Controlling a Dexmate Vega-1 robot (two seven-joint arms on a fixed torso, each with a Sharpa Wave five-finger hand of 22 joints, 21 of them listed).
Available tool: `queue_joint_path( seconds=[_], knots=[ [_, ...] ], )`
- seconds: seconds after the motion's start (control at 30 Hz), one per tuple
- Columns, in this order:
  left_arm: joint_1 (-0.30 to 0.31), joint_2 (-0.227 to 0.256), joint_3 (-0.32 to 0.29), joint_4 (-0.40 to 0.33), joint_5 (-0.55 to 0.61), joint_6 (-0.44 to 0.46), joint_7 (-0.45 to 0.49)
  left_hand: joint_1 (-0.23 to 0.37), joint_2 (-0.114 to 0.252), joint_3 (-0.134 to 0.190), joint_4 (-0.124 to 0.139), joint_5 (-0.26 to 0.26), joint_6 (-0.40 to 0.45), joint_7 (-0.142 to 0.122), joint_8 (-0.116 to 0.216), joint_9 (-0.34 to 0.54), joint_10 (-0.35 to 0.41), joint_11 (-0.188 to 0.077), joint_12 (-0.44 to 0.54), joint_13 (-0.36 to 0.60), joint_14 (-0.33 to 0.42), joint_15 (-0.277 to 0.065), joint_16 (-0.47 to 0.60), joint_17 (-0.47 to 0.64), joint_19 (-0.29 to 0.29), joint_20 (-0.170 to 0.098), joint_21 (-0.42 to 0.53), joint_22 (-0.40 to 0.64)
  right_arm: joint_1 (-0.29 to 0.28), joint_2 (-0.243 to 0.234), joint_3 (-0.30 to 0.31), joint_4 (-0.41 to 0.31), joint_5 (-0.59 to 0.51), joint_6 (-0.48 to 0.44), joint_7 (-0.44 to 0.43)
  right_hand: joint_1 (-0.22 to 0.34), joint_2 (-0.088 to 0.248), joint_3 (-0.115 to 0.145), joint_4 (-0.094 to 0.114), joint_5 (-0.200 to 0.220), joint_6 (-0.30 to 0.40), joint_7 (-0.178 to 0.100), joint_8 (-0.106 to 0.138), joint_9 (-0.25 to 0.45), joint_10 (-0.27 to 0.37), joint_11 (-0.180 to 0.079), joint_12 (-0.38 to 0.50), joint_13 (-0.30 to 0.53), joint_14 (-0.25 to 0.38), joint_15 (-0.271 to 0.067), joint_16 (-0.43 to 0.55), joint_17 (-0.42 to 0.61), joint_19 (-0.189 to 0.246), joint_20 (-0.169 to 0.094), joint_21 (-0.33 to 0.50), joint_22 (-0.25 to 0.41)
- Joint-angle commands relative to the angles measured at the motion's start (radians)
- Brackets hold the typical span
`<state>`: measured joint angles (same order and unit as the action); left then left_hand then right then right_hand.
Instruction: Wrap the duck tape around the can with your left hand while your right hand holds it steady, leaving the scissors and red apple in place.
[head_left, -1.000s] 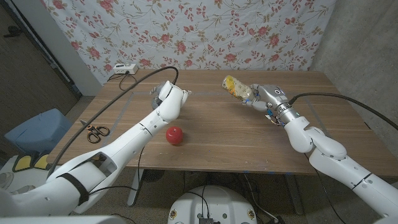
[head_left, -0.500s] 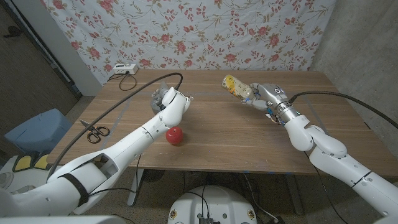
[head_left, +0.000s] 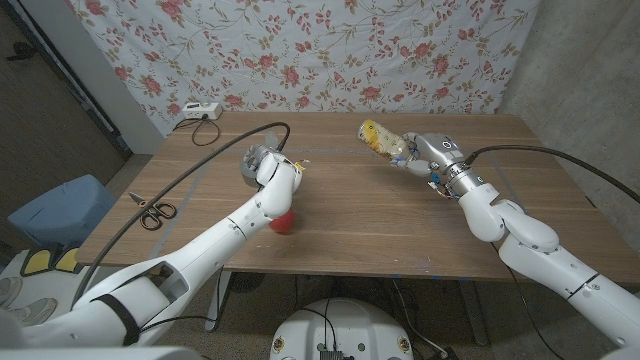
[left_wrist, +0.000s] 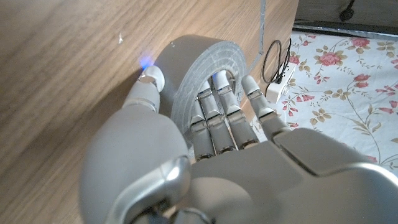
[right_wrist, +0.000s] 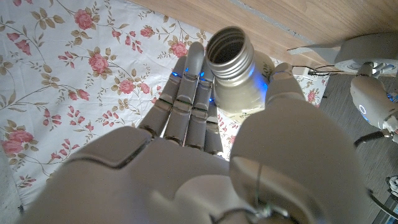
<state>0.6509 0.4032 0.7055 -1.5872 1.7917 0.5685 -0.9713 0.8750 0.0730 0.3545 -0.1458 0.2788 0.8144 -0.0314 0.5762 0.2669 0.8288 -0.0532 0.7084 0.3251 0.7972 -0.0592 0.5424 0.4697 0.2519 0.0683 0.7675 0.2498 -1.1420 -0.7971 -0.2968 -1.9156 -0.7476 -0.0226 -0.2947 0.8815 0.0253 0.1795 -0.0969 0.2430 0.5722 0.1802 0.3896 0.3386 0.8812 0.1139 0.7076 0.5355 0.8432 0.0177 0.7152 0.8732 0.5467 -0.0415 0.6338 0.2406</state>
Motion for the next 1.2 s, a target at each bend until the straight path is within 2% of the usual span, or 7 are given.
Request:
queue_joint_path(
  seconds=[0.03, 0.3, 0.57, 0.7, 0.9, 1.03, 1.2],
  knots=[
    [0.100, -0.100, -0.184, -0.163, -0.228, 0.187, 0.239, 0.111, 0.112, 0.156, 0.123, 0.017, 0.016, 0.021, 0.047, 0.152, 0.167, -0.153, 0.157, 0.322, 0.157, -0.170, 0.002, 0.026, 0.018, 0.006, 0.025, 0.002, 0.019, 0.026, -0.021, 0.042, -0.036, -0.016, -0.074, 0.129, 0.129, 0.017, 0.013, 0.013, 0.478, -0.226, 0.003, 0.006, 0.140, -0.142, 0.008, 0.009, 0.129, -0.227, -0.004, 0.006, -0.009, -0.057, 0.010, -0.001],
    [0.176, -0.216, -0.315, -0.284, -0.558, 0.281, 0.564, 0.135, 0.101, 0.171, 0.100, 0.015, 0.041, 0.056, 0.069, 0.169, 0.188, -0.150, 0.142, 0.291, 0.181, -0.168, -0.004, 0.034, 0.029, 0.005, 0.048, 0.005, 0.030, 0.020, -0.035, 0.053, -0.050, -0.026, -0.092, 0.131, 0.129, 0.016, 0.013, 0.014, 0.478, -0.227, 0.003, 0.011, 0.141, -0.144, 0.005, 0.007, 0.128, -0.227, -0.008, 0.011, -0.010, -0.058, 0.016, -0.002],
    [0.205, -0.234, -0.335, -0.332, -0.782, 0.277, 0.833, 0.144, 0.094, 0.177, 0.086, 0.008, 0.051, 0.070, 0.067, 0.160, 0.211, -0.152, 0.127, 0.260, 0.199, -0.165, -0.009, 0.033, 0.029, -0.005, 0.062, 0.005, 0.038, 0.014, -0.047, 0.040, -0.081, -0.069, -0.083, 0.131, 0.128, 0.014, 0.014, 0.015, 0.478, -0.228, 0.000, 0.013, 0.138, -0.143, 0.004, 0.011, 0.129, -0.227, -0.012, 0.015, -0.014, -0.061, 0.020, -0.004],
    [0.229, -0.269, -0.387, -0.357, -0.958, 0.228, 0.957, 0.153, 0.091, 0.183, 0.073, 0.000, 0.065, 0.080, 0.064, 0.150, 0.226, -0.152, 0.112, 0.231, 0.220, -0.164, -0.009, 0.032, 0.042, -0.015, 0.077, 0.005, 0.050, 0.023, -0.057, 0.045, -0.088, -0.091, -0.081, 0.130, 0.127, 0.013, 0.015, 0.016, 0.479, -0.229, 0.000, 0.014, 0.140, -0.148, 0.005, 0.013, 0.131, -0.227, -0.013, 0.018, -0.016, -0.061, 0.023, -0.005],
    [0.253, -0.315, -0.476, -0.388, -1.250, 0.138, 1.066, 0.155, 0.087, 0.188, 0.063, -0.012, 0.071, 0.087, 0.056, 0.137, 0.235, -0.153, 0.090, 0.200, 0.229, -0.160, -0.019, 0.026, 0.048, -0.022, 0.091, 0.003, 0.074, 0.032, -0.076, 0.064, -0.087, -0.111, -0.073, 0.132, 0.127, 0.013, 0.014, 0.017, 0.478, -0.230, -0.002, 0.017, 0.140, -0.147, 0.005, 0.015, 0.130, -0.228, -0.016, 0.021, -0.020, -0.061, 0.025, -0.006],
    [0.258, -0.327, -0.520, -0.386, -1.428, 0.061, 1.124, 0.153, 0.087, 0.190, 0.061, -0.018, 0.070, 0.091, 0.050, 0.130, 0.238, -0.151, 0.081, 0.188, 0.231, -0.159, -0.027, 0.021, 0.045, -0.022, 0.097, 0.002, 0.087, 0.032, -0.093, 0.074, -0.092, -0.126, -0.065, 0.133, 0.126, 0.012, 0.014, 0.018, 0.478, -0.230, -0.002, 0.018, 0.139, -0.149, 0.005, 0.017, 0.129, -0.228, -0.018, 0.022, -0.023, -0.061, 0.026, -0.006],
    [0.254, -0.318, -0.537, -0.360, -1.593, -0.035, 1.203, 0.152, 0.088, 0.194, 0.058, -0.025, 0.068, 0.091, 0.043, 0.122, 0.233, -0.153, 0.066, 0.176, 0.226, -0.160, -0.041, 0.013, 0.036, -0.028, 0.102, -0.001, 0.096, 0.039, -0.106, 0.088, -0.083, -0.137, -0.073, 0.134, 0.126, 0.011, 0.015, 0.020, 0.480, -0.230, -0.005, 0.019, 0.139, -0.149, 0.004, 0.019, 0.127, -0.228, -0.022, 0.027, -0.025, -0.060, 0.031, -0.008]
  ],
)
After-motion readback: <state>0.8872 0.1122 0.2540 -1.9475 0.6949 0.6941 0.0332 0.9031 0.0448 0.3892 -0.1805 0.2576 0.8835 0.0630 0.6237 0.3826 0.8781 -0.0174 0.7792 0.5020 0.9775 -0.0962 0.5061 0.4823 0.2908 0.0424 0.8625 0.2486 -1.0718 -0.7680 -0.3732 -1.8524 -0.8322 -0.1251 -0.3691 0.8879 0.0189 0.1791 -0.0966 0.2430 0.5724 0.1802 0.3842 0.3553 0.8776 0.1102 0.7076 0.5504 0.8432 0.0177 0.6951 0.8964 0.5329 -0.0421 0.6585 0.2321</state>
